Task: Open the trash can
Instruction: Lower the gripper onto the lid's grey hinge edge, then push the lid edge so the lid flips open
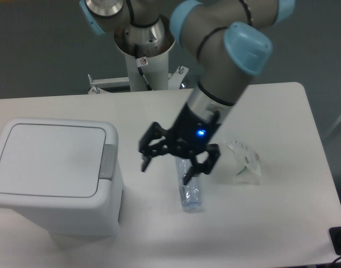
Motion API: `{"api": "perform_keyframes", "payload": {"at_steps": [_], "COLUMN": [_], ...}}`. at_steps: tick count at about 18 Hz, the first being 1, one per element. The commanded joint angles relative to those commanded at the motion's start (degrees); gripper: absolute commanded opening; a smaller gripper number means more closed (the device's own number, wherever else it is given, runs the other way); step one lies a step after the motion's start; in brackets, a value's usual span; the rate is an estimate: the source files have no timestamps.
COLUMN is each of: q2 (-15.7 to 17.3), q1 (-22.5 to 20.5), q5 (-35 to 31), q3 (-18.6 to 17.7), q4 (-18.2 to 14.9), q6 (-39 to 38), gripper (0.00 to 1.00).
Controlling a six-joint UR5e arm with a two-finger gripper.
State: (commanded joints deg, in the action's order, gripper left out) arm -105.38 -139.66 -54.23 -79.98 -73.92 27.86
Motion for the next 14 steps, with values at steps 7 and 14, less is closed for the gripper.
{"api": "perform_keyframes", "payload": {"at_steps": [7,14], "q2": [-0.17,-0.35], "q1": [1.94,2.11], "q5": [-0.53,-0.70], "q3": [-1.05,-1.49], "q4": [0.61,0.70], "q6": [-2.73,-2.82], "gripper": [1.00,1.00]}}
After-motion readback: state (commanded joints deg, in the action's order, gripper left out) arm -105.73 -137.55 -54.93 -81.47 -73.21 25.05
